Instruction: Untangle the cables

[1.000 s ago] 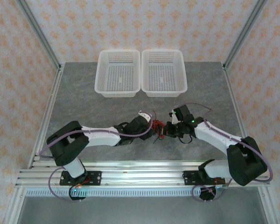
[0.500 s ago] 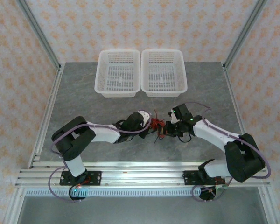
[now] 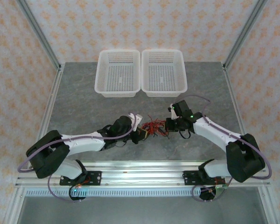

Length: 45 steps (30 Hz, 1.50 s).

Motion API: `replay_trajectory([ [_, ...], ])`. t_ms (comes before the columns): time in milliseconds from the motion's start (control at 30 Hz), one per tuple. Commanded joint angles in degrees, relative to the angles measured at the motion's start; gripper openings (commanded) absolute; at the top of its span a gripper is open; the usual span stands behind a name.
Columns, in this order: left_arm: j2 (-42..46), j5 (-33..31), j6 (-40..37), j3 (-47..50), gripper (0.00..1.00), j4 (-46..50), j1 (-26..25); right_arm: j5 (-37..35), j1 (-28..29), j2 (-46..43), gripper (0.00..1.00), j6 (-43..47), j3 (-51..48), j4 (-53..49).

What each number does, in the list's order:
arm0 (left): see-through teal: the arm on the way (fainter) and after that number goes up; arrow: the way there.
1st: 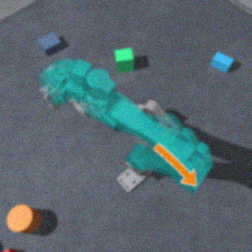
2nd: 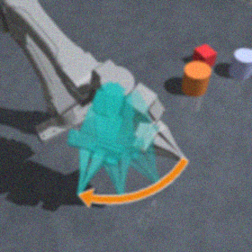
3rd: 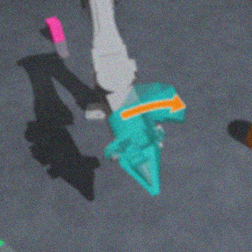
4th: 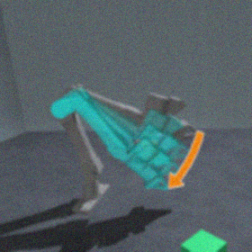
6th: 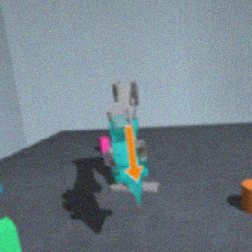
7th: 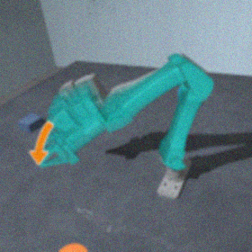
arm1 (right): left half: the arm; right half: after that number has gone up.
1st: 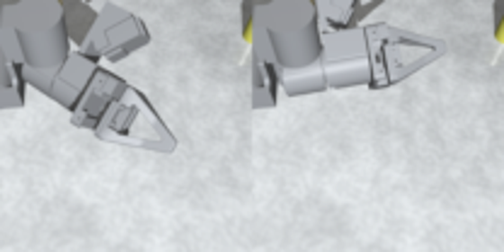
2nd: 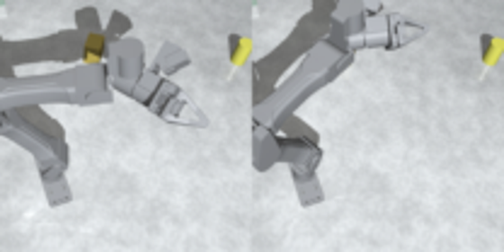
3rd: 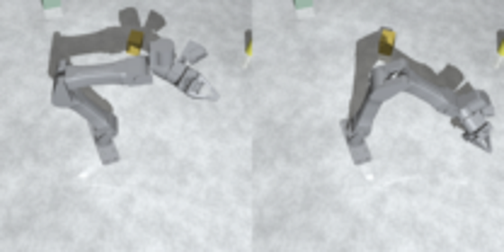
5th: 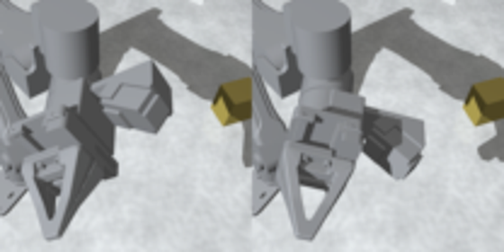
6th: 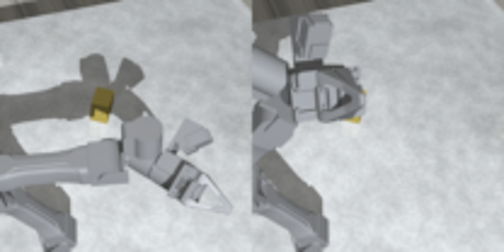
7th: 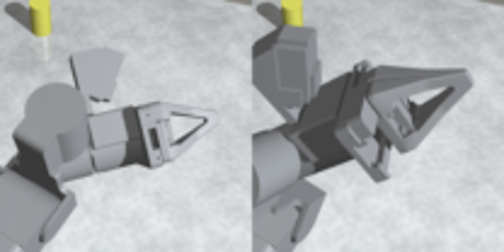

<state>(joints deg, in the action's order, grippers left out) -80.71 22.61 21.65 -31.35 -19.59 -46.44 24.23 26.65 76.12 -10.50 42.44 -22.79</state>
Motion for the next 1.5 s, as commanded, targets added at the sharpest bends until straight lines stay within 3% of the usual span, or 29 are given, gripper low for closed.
replay_trajectory([
  [0,0.8,6.1,8.7,2.3,0.0,-1.5,0.2,-6.2,-1.1,-1.9,0.12,1.1,2.6,5.7],
  [333,-6.8,7.1,26.4,0.1,0.0,-8.0,2.1,-8.6,1.6,-17.2,0.62,-9.8,1.0,3.3],
  [433,-8.8,7.1,27.9,-1.6,0.0,-7.6,2.1,-10.6,4.0,-20.7,0.69,-11.5,2.3,0.3],
  [633,-9.5,4.6,27.1,-4.7,0.0,-2.6,2.1,-15.5,10.7,-20.7,0.68,-13.3,7.3,-5.3],
  [833,-8.9,4.0,28.2,-5.1,0.0,-2.7,2.1,-18.2,18.2,-12.9,0.55,-16.2,7.7,-2.8],
  [1067,-7.7,3.1,29.2,-4.3,0.0,-3.5,2.1,-23.0,18.8,-5.6,0.45,-18.2,5.3,0.2],
  [1467,-8.6,2.7,30.2,-3.8,0.0,-5.4,2.1,-19.1,18.7,1.8,0.42,-19.0,0.8,7.8],
])
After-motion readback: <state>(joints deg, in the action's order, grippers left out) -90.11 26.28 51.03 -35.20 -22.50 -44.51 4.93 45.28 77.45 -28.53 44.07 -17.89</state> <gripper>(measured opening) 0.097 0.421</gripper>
